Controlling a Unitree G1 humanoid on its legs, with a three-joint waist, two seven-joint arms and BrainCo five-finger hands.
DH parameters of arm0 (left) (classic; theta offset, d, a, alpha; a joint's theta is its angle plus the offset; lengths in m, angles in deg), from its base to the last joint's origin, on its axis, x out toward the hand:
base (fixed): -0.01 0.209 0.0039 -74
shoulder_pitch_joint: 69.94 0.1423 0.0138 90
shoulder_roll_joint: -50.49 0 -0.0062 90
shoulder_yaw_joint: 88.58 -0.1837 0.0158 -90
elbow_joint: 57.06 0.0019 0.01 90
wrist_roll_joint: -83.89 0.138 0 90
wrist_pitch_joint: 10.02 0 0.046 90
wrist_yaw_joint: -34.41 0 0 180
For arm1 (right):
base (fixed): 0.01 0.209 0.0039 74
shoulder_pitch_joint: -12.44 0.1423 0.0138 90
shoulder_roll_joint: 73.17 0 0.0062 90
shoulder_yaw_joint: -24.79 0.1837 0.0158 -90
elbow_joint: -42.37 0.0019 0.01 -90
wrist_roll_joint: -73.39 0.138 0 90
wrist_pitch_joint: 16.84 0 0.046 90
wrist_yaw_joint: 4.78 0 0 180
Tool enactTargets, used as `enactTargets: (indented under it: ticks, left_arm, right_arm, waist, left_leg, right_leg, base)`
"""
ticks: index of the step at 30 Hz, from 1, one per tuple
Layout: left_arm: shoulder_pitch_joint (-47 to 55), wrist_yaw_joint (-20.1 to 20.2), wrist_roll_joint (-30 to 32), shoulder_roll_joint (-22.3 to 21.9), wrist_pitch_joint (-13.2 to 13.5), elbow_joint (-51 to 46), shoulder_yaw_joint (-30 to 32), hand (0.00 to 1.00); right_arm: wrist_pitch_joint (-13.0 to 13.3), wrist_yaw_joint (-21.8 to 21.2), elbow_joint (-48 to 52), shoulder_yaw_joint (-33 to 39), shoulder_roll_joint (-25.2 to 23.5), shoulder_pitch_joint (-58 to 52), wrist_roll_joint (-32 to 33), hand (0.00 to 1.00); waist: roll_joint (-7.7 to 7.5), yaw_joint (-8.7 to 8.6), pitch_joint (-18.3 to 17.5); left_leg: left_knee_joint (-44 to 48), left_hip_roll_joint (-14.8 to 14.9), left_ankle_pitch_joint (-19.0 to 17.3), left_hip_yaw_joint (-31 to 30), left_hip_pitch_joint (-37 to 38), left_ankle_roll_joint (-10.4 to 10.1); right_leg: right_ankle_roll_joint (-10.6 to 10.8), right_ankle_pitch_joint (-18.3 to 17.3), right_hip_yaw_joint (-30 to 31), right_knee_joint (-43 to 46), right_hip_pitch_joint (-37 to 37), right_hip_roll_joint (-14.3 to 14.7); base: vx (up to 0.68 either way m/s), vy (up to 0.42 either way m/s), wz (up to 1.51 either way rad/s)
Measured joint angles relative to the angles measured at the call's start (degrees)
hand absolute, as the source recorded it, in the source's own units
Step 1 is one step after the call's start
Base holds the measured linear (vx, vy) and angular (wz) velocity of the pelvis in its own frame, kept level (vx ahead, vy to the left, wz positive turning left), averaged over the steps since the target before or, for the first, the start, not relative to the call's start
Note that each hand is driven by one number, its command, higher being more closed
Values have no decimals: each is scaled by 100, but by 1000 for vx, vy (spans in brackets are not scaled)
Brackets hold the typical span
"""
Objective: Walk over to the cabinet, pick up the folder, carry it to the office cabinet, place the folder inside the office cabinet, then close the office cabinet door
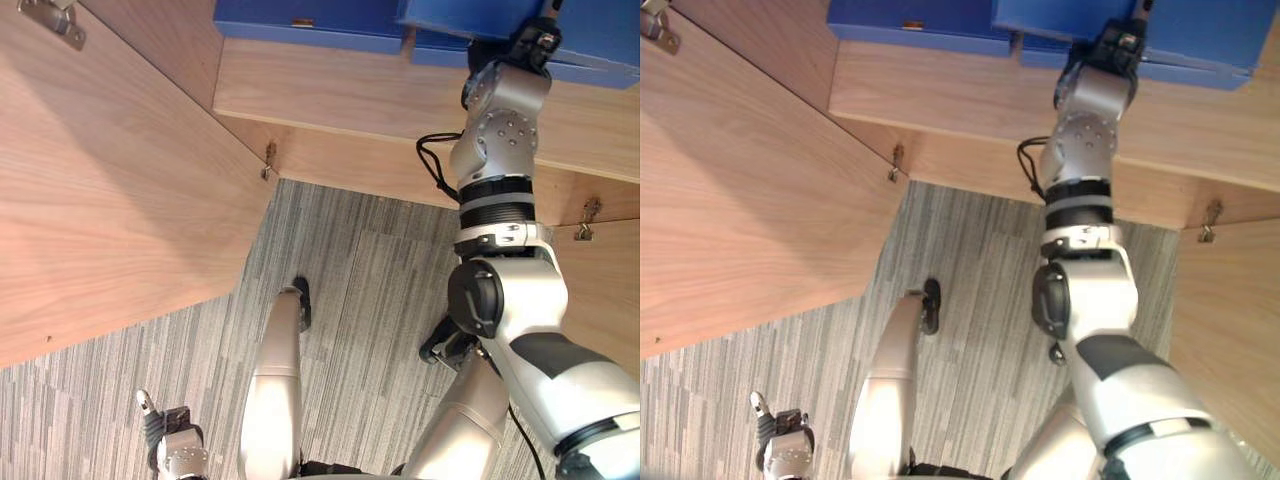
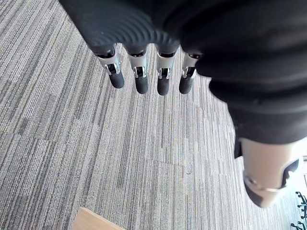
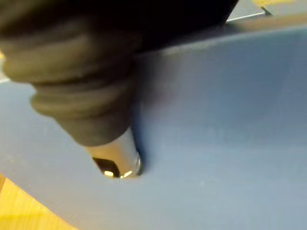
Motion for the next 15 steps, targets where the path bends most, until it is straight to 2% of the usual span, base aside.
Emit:
enactTargets:
  ticks: [15]
  left_arm:
    - [-99,2,1,4,-4,227,147,0]
  right_arm:
    - [-57,-12,-1,-188,43,305,-46,0]
  waist:
    - [41,-42,-27]
  left_leg:
    - [-14,38,1,15,12,-2]
  right_leg:
    - [-16,11,-3,-28,5,43]
  base:
    - [0,0,0]
